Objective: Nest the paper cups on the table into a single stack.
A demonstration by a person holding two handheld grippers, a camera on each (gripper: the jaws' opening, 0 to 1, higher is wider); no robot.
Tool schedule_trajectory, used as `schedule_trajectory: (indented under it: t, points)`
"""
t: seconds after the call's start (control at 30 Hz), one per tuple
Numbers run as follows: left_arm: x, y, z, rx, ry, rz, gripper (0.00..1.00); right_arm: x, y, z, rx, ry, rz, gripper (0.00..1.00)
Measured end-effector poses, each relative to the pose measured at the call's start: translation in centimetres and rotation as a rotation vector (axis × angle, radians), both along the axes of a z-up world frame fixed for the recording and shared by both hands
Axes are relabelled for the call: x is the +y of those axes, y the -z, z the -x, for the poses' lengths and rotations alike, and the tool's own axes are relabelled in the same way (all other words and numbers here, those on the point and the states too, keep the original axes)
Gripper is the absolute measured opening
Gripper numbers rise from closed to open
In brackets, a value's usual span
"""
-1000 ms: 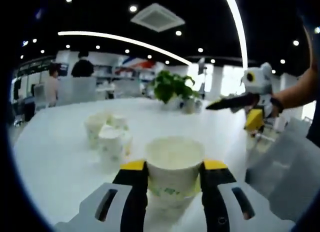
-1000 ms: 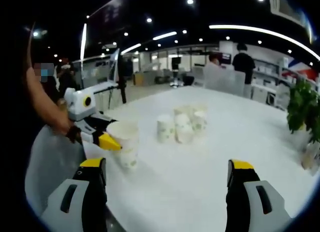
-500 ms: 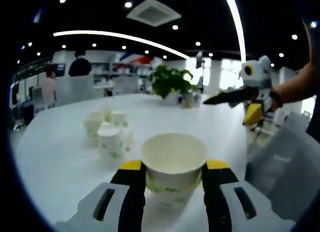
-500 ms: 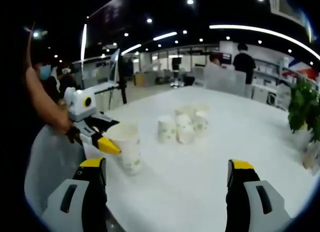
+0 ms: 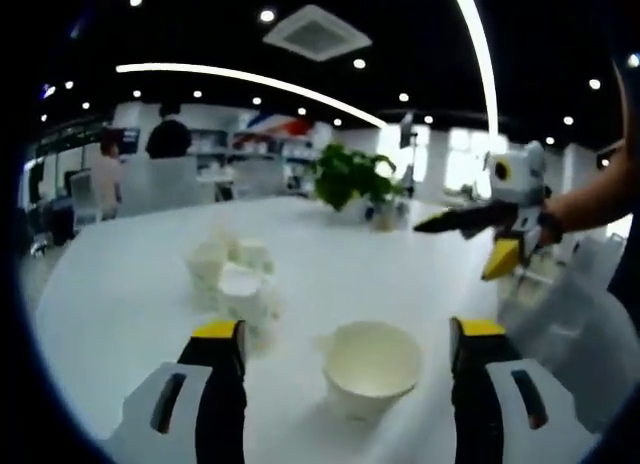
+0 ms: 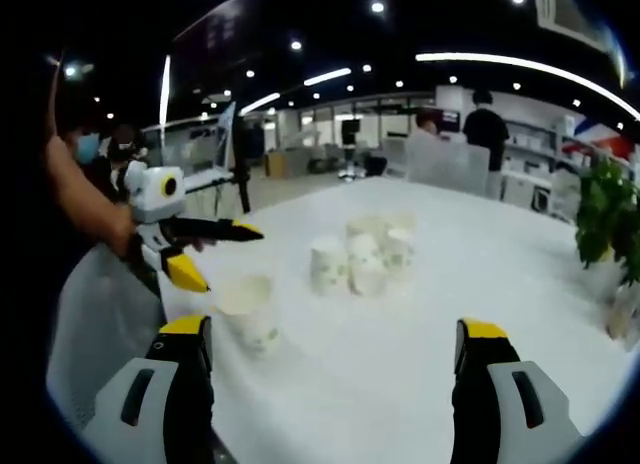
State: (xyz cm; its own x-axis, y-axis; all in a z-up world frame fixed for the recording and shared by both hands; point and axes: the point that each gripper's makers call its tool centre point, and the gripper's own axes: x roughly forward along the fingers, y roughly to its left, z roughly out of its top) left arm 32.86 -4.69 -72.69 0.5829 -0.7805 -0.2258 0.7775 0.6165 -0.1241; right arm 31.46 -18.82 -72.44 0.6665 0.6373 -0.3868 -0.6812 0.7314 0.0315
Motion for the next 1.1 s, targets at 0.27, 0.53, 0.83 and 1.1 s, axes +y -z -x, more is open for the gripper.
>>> schedule_trajectory:
  t: [0.27, 0.53, 0.83, 1.1]
  points:
    - [3.1, -2.1, -1.4, -0.017, -0.058, 0.019, 0.93, -0.4, -0.6, -1.1, -0.025, 0.011, 0.001, 1.00]
    - [6.9, -1.5, -1.5, -0.003, -0.120, -0.008, 0.97, -0.9, -0.8, -1.8, -0.038, 0.021, 0.003, 1.00]
    - [10.2, -0.1, -1.0, 0.024, -0.165, -0.094, 0.98, -1.1, -0.7, -2.1, -0.041, 0.029, 0.002, 1.00]
    - [11.3, 1.6, -0.4, 0.099, -0.193, -0.133, 0.98, -0.9, -0.4, -2.1, -0.033, 0.024, 0.003, 1.00]
